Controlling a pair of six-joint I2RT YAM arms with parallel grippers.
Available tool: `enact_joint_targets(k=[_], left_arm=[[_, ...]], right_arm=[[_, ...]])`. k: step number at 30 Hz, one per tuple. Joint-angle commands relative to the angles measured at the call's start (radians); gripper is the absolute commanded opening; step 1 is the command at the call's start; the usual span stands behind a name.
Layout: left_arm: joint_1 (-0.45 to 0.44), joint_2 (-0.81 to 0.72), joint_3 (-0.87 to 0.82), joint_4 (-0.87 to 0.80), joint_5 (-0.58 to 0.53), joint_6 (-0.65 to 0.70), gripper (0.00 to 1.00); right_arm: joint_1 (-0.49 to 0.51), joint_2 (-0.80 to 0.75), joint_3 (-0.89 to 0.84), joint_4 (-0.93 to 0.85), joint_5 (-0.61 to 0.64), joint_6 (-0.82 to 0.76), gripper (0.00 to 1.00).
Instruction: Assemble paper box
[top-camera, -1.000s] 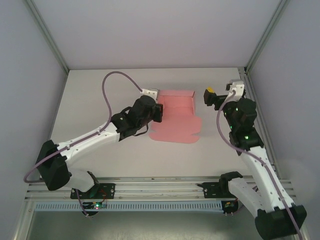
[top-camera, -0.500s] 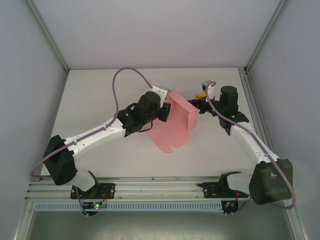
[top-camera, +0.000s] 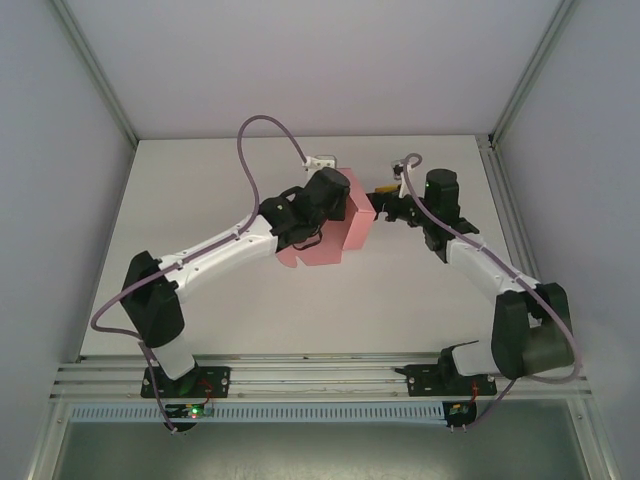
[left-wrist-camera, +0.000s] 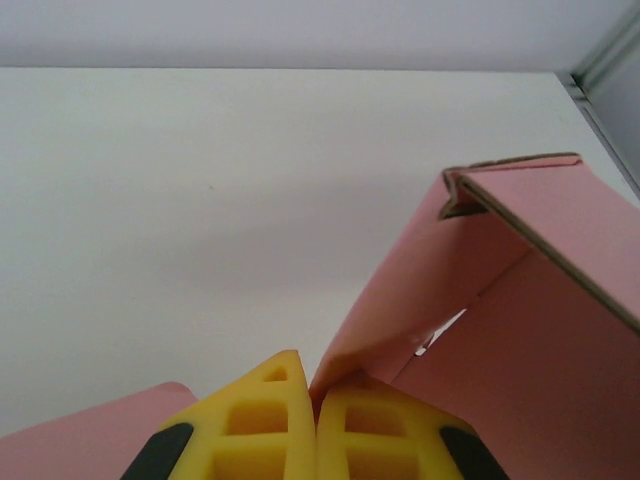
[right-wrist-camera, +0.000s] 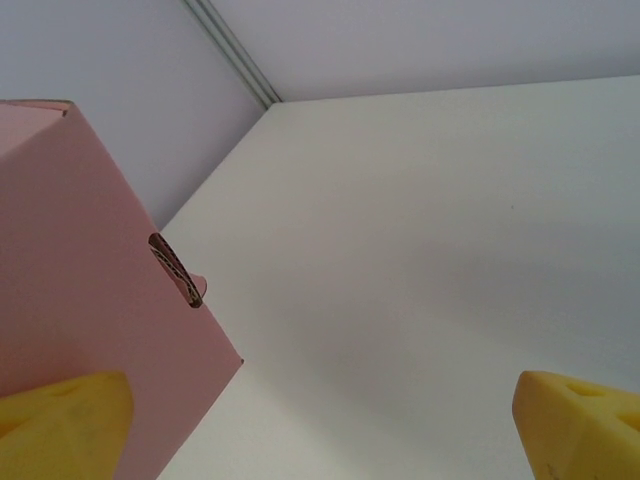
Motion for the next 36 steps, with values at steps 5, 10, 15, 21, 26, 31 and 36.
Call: enact_joint_targets(k=[5,10,15,21,26,31,36], left_arm=[[-0.038,0.062,-0.002,0.129,-0.356,-0.276,0.00],[-0.034,-0.002,-0.165,0.445,-0.178,-0.109,0.00],[-0.012,-0.091,-0.269,0.454,-0.026,0.053,0.00],[0.000,-0.178,-0.411,0.430,0.091,0.214,0.00],[0.012,-0.109,-0.381,0.340,0.172,0.162,0.00],[0.013,-0.048,-0.343,0.189,0.152,0.162,0.00],[0.016,-0.114,-0.394,0.123,0.176,0.252,0.00]], right_arm=[[0.110,0.060,-0.032,0.554,-0.294,0.316,0.98],[0.086,0.095,0.001,0.426,-0.271,0.297,0.98],[-0.025,0.041,0.005,0.080,-0.067,0.128,0.98],[-0.060,0.026,0.004,-0.146,0.080,0.004,0.98],[-0.046,0.108,-0.050,-0.083,-0.016,0.060,0.98],[-0.048,0.110,-0.048,-0.274,0.228,-0.037,0.98],[-0.063,0.041,-0.011,-0.498,0.628,-0.124,0.98]])
